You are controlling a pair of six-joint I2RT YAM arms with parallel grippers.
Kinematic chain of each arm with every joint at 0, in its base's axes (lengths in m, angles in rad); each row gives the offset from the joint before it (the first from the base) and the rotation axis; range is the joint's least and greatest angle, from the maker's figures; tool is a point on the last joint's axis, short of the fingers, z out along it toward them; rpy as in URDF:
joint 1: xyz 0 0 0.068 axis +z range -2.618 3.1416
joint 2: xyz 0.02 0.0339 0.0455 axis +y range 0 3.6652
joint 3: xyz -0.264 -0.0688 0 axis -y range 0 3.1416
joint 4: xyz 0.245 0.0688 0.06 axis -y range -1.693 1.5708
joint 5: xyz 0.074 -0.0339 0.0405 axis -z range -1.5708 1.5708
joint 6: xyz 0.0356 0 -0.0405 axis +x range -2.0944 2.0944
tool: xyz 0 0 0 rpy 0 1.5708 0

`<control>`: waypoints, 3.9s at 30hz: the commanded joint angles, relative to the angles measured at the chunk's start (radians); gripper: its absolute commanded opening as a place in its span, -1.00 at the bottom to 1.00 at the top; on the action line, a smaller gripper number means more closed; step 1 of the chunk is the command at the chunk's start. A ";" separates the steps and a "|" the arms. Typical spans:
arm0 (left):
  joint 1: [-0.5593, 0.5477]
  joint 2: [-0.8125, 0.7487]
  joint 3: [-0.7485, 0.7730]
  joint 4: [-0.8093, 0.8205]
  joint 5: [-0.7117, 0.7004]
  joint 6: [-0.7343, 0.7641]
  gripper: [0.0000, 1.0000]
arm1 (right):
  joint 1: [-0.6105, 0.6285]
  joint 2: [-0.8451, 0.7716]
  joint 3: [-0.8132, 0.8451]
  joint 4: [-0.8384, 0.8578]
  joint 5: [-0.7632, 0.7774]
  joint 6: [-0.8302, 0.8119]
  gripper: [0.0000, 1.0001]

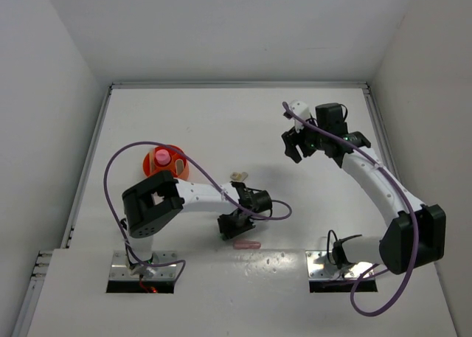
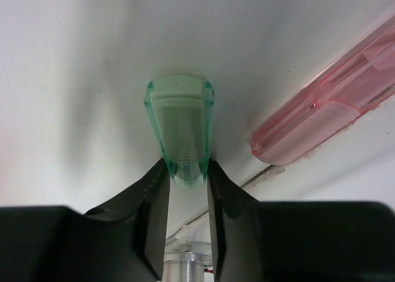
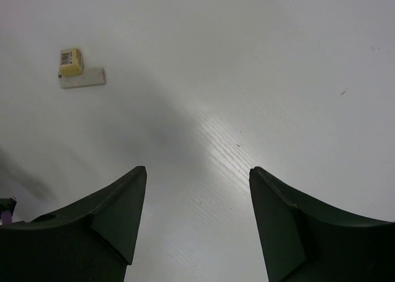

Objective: Sort the stationery into containers
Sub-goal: Pick up the stationery from the corner of the board, then place the stationery in the storage box.

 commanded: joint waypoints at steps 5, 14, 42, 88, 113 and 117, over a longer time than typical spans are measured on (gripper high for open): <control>0.000 -0.072 0.046 0.017 -0.078 -0.055 -0.63 | -0.011 -0.041 -0.001 0.006 -0.020 -0.007 0.36; 0.134 -0.368 0.046 -0.017 -0.372 -0.284 -0.70 | -0.011 -0.061 -0.021 0.025 0.008 -0.007 0.23; 0.669 -1.080 -0.275 0.065 -0.578 -0.755 -1.00 | -0.011 -0.088 -0.030 0.025 -0.029 -0.007 0.27; 0.619 -1.080 -0.730 0.666 -0.759 -0.693 -1.00 | -0.021 -0.088 -0.039 0.025 -0.047 -0.016 0.30; 0.619 -1.039 -0.767 0.672 -0.768 -0.704 -0.98 | -0.021 -0.088 -0.039 0.015 -0.056 -0.016 0.30; 0.619 -1.039 -0.758 0.663 -0.768 -0.713 -0.70 | -0.021 -0.088 -0.039 0.015 -0.056 -0.016 0.30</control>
